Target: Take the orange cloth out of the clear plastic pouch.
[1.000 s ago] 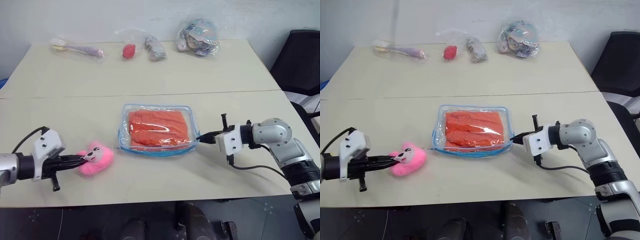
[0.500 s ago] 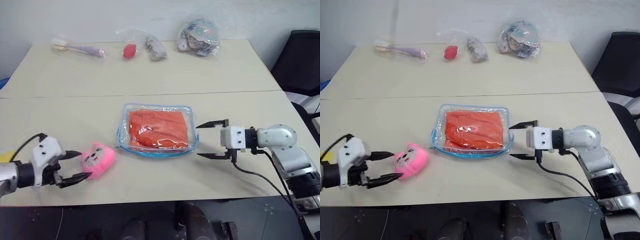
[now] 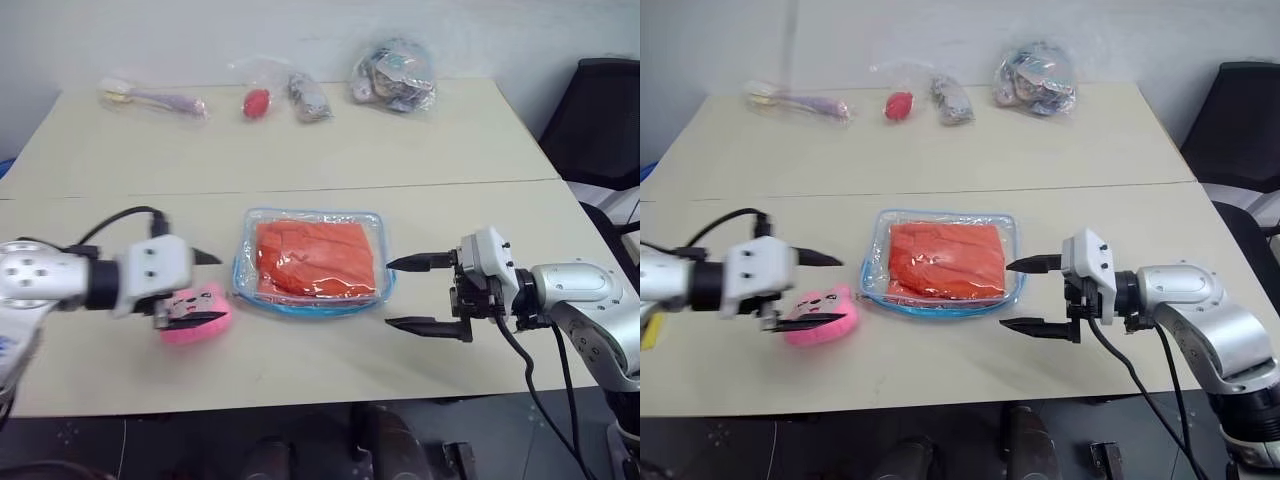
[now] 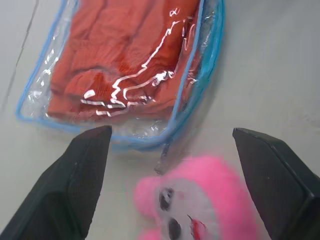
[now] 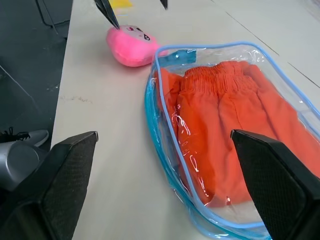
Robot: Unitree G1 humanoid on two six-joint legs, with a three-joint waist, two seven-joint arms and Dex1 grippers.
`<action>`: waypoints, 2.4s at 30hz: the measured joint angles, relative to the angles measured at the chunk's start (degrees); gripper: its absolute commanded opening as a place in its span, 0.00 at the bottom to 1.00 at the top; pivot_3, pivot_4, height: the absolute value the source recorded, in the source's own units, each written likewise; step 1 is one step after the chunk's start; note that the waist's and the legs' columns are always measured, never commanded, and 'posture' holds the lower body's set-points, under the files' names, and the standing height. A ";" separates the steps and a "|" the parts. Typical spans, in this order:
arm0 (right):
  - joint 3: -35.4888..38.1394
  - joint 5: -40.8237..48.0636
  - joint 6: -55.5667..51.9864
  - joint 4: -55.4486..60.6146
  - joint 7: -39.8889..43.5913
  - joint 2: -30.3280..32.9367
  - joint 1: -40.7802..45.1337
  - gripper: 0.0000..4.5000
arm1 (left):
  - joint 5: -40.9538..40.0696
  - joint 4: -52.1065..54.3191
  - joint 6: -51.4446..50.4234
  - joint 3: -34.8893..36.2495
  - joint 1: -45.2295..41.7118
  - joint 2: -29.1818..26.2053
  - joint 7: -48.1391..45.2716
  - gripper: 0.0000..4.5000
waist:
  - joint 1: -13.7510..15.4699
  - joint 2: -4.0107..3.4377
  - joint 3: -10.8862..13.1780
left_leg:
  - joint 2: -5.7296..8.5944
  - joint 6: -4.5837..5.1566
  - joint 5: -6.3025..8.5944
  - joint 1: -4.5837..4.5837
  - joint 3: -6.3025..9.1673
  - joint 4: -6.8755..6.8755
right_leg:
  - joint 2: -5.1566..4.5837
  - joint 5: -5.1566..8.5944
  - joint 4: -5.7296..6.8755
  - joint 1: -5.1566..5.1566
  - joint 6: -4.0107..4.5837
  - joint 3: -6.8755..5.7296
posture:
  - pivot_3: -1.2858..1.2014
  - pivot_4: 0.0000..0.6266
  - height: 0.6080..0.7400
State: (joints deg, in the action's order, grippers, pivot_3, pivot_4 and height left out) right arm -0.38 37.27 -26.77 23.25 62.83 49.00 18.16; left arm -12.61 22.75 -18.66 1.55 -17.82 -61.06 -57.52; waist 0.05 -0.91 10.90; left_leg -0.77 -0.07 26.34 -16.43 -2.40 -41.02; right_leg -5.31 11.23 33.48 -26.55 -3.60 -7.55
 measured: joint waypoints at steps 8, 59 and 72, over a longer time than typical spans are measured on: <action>-0.26 -0.95 -0.44 2.34 -2.40 -0.68 -1.98 0.98 | 10.95 -9.84 10.64 -8.91 -4.79 3.96 0.98 0.91 | -0.03 0.05 0.03 | -0.02 0.01 0.00 0.00 -0.07 -0.03 | 0.04 0.00 0.00 -0.04 0.00 0.02 | 0.52 0.24 1.00; -15.29 -40.22 14.60 -3.95 -21.22 -10.24 -0.70 0.69 | 0.80 -1.44 -12.52 -8.93 -8.79 24.66 11.60 0.00 | 1.12 0.12 0.00 | 0.01 0.05 0.00 0.03 -0.06 -0.21 | 0.01 -0.04 0.05 0.04 -0.06 0.08 | 0.52 0.24 1.00; -17.94 -58.27 25.61 -11.00 -28.24 -10.32 0.54 0.69 | 0.50 -0.64 -14.15 -9.37 -8.79 25.40 12.01 0.00 | 1.11 0.12 0.00 | 0.01 0.05 -0.01 0.02 -0.05 -0.21 | 0.01 -0.04 0.04 0.04 -0.06 0.08 | 0.52 0.24 1.00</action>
State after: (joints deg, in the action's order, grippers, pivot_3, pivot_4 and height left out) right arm -18.32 -21.01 -1.16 12.24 34.59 38.68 18.70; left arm -12.10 22.12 -32.80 -7.82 -26.61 -35.66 -45.51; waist 1.15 -0.79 10.90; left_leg -0.76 -0.02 26.33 -16.41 -2.45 -41.23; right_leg -5.30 11.20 33.52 -26.51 -3.67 -7.47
